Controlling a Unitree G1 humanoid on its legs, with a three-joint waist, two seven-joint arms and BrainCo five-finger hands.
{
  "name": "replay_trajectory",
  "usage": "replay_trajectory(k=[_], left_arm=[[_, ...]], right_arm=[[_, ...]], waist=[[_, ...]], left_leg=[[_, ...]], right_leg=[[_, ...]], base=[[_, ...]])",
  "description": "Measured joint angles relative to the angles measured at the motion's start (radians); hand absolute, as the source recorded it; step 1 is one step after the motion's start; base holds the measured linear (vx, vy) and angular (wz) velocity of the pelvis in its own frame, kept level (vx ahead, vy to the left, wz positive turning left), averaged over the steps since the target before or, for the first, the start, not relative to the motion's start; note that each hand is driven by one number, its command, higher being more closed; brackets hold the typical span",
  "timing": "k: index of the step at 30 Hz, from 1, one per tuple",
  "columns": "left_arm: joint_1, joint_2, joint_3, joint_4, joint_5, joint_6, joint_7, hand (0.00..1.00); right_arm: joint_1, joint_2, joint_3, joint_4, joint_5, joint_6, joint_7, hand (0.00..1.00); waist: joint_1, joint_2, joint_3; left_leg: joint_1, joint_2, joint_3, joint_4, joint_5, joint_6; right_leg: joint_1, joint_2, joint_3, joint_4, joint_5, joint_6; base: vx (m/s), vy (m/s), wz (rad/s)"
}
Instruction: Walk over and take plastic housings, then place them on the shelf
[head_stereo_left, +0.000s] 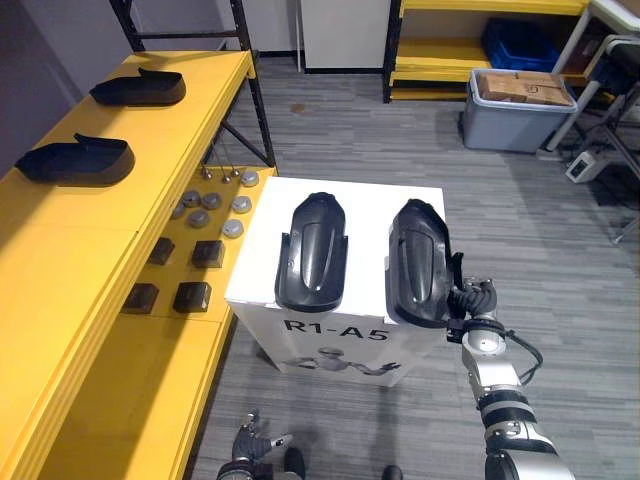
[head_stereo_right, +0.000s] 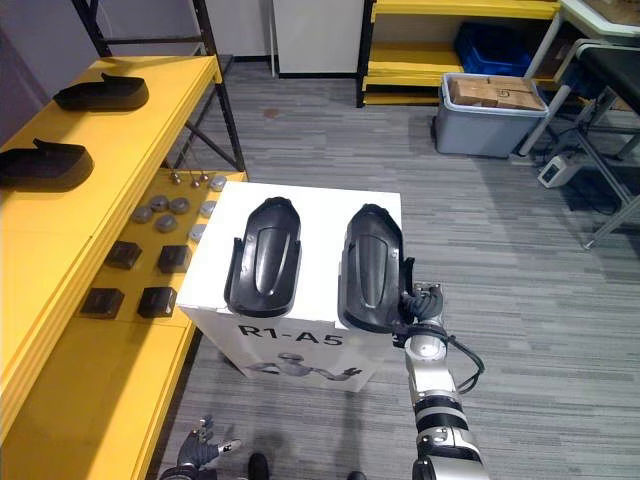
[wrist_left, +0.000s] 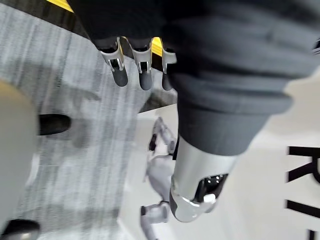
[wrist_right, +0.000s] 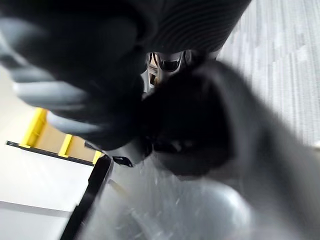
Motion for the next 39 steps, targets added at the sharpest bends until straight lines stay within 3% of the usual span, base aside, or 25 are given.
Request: replay_trajectory(k=[7,13,20,30,39], left_arm=[[0.017,-0.002,0.051,-0.271,-0.021,-0.005,0.015,0.00],[0.030,-0.038,0.118,-0.583,-0.071,-0.043,0.050,0.00],[-0.003,-0.053,0.049,-0.867,-0.116,-0.095,0.073,0.00],[-0.160,-0.057,-0.271,-0.843,-0.157,-0.107,0.067,0.00],[-0.253,-0.051,-0.375,-0.747,-0.238,-0.080,0.085,0.00]], right_arm=[[0.087,0.029,-0.015,-0.195,-0.056,0.004,-0.007,1.00],[0.102,0.064,-0.025,-0.422,-0.105,0.002,-0.053,1.00],[0.129,0.118,0.004,-0.570,-0.113,-0.006,-0.088,1.00],[0.122,0.124,0.223,-0.687,-0.114,-0.070,-0.098,1.00],[0.120,0.143,0.393,-0.687,-0.149,-0.086,-0.076,1.00]], waist=[[-0.001,-0.001,-0.002],[-0.016,-0.002,-0.003],[-0.023,-0.006,-0.015],[-0.026,-0.005,-0.067],[-0.033,-0.006,-0.081]], left_leg=[[-0.005,0.000,-0.003,0.000,0.000,0.000],[-0.010,-0.003,0.000,0.001,0.000,0.000],[-0.006,-0.004,-0.006,0.001,0.000,0.001],[-0.003,-0.003,-0.004,0.001,0.001,0.001],[-0.003,-0.003,0.002,0.001,0.002,0.002]], right_leg=[[-0.014,-0.002,0.002,0.007,0.001,0.002],[-0.020,-0.004,0.004,0.008,0.001,0.002],[-0.008,-0.005,0.001,0.008,0.001,0.003],[-0.010,-0.005,0.004,0.012,0.001,0.003],[-0.025,-0.006,0.011,0.023,0.001,0.003]], base=[[-0.04,0.014,0.00],[0.00,0.002,-0.01],[0.00,0.000,0.02],[0.00,0.000,0.00],[0.00,0.000,-0.02]])
